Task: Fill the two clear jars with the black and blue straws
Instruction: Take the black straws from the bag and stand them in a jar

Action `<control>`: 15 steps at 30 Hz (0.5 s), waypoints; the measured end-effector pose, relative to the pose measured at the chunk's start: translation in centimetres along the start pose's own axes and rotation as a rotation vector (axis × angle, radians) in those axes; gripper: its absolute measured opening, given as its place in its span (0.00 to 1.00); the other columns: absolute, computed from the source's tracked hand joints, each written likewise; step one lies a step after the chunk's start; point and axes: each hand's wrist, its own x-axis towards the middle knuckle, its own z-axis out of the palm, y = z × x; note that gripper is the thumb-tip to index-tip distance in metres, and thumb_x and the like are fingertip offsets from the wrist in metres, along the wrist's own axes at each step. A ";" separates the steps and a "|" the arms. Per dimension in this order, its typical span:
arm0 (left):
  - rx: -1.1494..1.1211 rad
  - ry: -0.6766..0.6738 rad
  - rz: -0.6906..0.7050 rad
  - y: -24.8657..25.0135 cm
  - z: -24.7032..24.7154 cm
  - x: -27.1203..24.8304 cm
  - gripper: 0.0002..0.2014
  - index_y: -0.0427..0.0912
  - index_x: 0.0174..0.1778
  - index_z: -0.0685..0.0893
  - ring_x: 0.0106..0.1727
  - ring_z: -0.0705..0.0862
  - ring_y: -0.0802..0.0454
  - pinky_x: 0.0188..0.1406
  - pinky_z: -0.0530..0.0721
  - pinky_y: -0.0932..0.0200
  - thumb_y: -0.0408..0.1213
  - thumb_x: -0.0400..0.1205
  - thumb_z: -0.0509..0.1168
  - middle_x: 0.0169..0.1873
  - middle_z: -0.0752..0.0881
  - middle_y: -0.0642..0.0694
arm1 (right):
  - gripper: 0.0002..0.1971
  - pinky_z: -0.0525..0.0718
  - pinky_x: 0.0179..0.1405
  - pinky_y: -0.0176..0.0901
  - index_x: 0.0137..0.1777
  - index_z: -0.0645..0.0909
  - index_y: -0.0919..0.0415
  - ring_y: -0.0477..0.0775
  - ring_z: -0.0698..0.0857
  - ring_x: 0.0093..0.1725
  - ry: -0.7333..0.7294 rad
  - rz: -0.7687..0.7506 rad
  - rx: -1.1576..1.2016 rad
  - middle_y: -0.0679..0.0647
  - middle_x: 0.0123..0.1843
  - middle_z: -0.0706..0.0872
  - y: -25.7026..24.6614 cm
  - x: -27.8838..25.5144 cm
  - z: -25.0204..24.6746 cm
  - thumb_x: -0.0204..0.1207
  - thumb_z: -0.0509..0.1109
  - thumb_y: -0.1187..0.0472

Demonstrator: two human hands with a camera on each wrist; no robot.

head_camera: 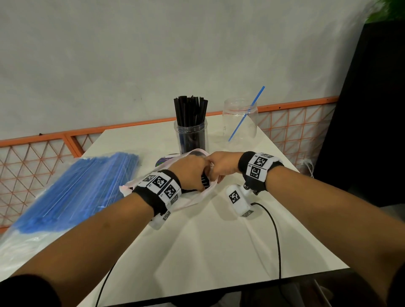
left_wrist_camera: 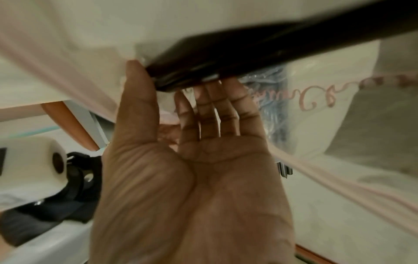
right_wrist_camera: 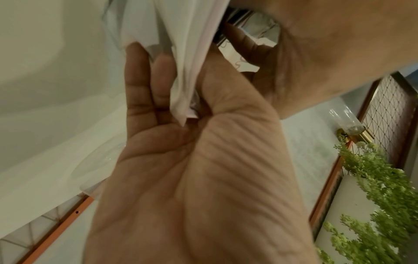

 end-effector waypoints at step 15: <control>-0.095 0.029 -0.086 -2.7 0.7 0.3 0.10 0.52 0.43 0.85 0.38 0.83 0.53 0.38 0.78 0.58 0.50 0.72 0.76 0.34 0.84 0.54 | 0.29 0.87 0.60 0.53 0.75 0.74 0.61 0.66 0.85 0.62 0.000 0.028 0.006 0.67 0.65 0.81 -0.2 -0.6 -1.0 0.73 0.66 0.76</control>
